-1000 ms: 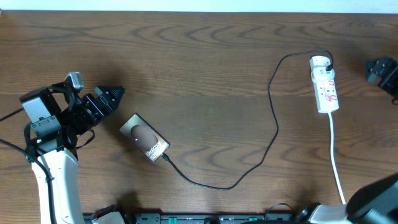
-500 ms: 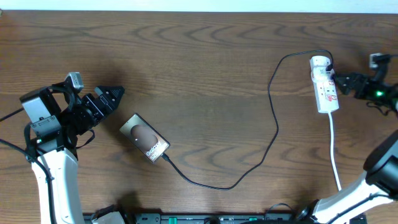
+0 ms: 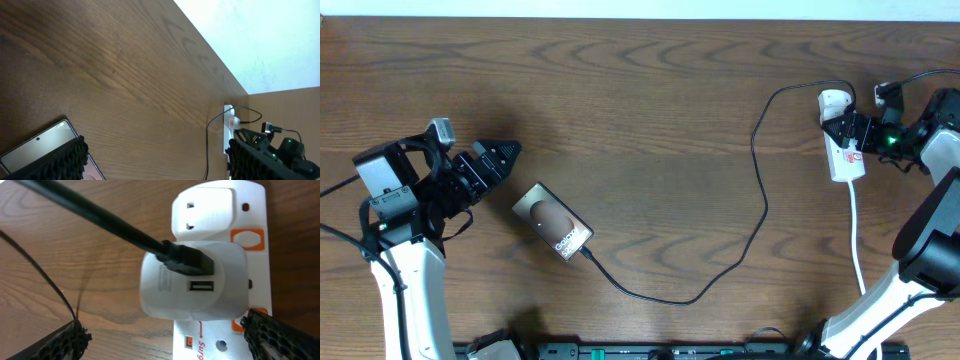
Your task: Plug charger to phone and switch on socket
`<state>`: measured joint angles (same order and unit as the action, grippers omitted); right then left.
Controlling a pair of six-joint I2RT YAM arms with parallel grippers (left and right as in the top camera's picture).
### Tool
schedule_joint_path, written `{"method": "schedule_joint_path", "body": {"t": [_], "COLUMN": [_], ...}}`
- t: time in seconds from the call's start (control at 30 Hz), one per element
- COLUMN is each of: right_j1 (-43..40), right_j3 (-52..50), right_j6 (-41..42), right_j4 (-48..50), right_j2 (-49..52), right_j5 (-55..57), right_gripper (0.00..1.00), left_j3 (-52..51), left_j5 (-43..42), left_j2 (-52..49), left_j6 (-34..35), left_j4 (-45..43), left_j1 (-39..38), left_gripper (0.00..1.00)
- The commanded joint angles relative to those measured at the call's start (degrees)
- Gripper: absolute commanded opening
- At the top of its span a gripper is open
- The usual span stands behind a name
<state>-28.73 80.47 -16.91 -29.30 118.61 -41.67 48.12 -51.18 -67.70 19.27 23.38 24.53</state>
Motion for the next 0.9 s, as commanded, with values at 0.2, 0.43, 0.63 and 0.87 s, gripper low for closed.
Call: {"method": "schedule_joint_path", "body": {"t": [0.2,0.43,0.63,0.87], "right_j1": [0.3,1.6,4.6,5.7], "right_j3": [0.5,0.3,0.3,0.3], "right_j6": [2.5,4.3,4.5,5.2], "right_j4": [-0.1,-0.3,-0.3,-0.4], "right_j2": [-0.1,0.0,0.6,2.1], "right_j5": [1.1,1.0,1.0,1.0], "right_gripper": [0.99,0.99,0.99,0.99], "left_j3": [0.9,0.9,0.9,0.9], "left_j5": [-1.1,-1.0,-1.0,-0.8], "left_j2": [0.5,0.5,0.5,0.5], "left_j6": [-0.6,-0.6,-0.6,-0.6], "left_j4": [0.1,0.1,0.1,0.1], "left_j1": [-0.1,-0.1,-0.1,-0.1], "left_gripper": [0.87,0.87,0.87,0.87]}}
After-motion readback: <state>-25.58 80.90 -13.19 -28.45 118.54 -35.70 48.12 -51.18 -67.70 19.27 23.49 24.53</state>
